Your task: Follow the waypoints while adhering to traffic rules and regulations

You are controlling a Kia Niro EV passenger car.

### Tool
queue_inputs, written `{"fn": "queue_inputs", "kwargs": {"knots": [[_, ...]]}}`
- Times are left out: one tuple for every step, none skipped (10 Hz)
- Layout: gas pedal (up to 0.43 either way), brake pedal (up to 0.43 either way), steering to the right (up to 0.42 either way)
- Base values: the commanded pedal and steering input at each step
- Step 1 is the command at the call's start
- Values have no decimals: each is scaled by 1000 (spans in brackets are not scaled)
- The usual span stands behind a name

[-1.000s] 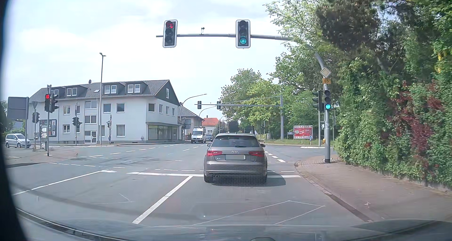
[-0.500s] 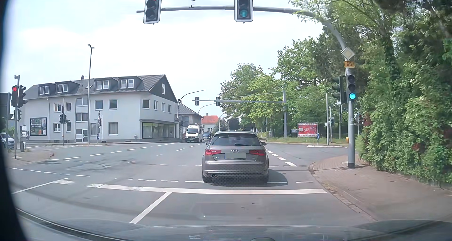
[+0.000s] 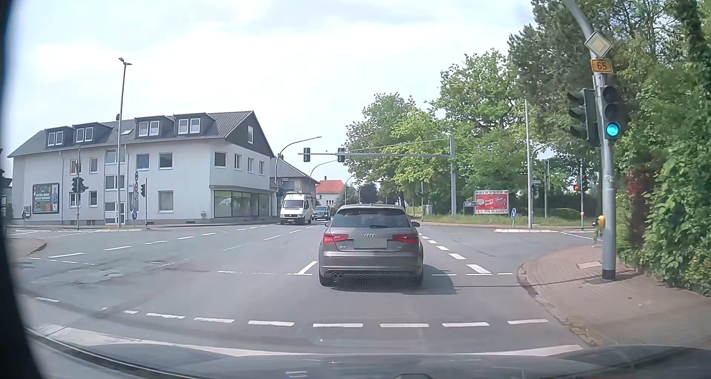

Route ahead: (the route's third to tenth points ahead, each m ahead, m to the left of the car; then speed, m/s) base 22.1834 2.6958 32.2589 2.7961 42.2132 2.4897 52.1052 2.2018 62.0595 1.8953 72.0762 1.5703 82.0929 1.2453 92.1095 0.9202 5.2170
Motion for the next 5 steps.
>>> {"fn": "queue_inputs", "kwargs": {"knots": [[0, 0, -4], [0, 0, -4], [0, 0, -3], [0, 0, -4], [0, 0, -3]]}}
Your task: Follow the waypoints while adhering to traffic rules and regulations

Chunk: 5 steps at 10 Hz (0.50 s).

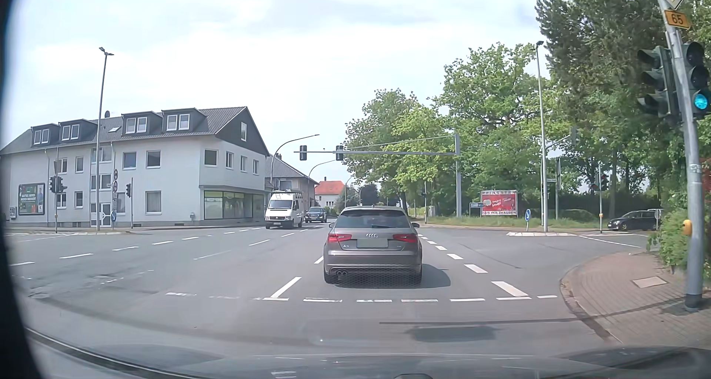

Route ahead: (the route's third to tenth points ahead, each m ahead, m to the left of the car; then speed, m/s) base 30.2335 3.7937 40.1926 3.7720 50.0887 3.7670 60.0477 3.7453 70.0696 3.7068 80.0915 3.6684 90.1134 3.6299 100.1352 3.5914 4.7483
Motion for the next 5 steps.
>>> {"fn": "queue_inputs", "kwargs": {"knots": [[0, 0, -1], [0, 0, 0], [0, 0, 1], [0, 0, 1], [8, 0, 1]]}}
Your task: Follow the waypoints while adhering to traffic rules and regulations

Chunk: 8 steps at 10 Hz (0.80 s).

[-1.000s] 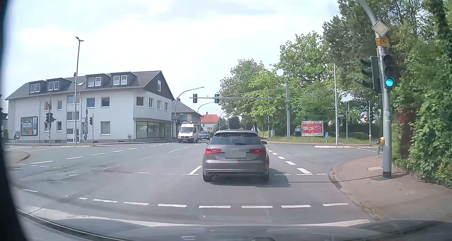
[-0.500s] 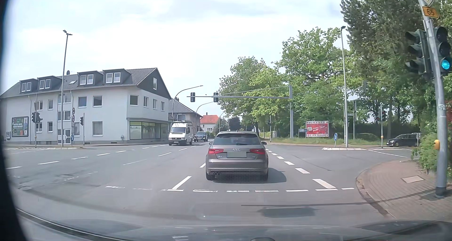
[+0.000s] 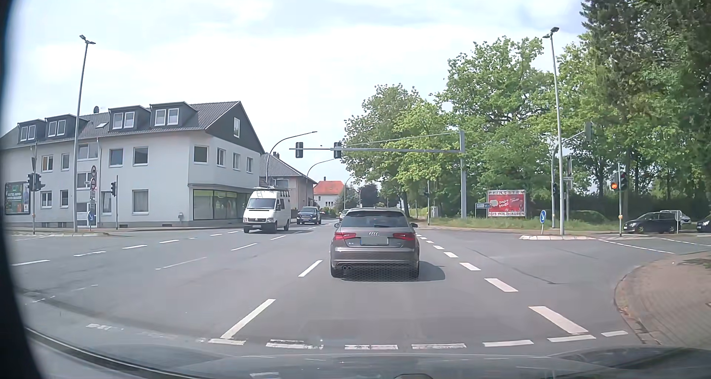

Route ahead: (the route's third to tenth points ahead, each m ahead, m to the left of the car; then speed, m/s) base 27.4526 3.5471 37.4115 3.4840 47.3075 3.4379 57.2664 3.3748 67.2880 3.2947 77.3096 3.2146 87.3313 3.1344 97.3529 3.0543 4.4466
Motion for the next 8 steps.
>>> {"fn": "queue_inputs", "kwargs": {"knots": [[268, 0, 1], [299, 0, 1], [299, 0, 2], [299, 0, 2], [299, 0, 2], [299, 0, 2], [299, 0, 2], [299, 0, 2]]}}
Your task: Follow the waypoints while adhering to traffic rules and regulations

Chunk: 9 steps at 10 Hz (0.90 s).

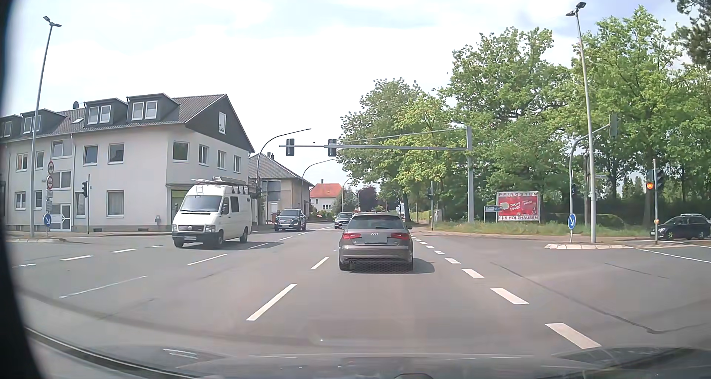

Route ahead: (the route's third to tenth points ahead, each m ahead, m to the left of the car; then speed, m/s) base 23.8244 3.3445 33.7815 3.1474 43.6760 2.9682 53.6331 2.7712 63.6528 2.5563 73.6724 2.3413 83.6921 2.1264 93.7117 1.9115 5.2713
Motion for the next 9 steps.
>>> {"fn": "queue_inputs", "kwargs": {"knots": [[299, 0, 2], [299, 0, 2], [299, 0, 2], [299, 0, 1], [299, 0, 1], [299, 0, 1], [299, 0, 1], [299, 0, 0], [299, 0, 0]]}}
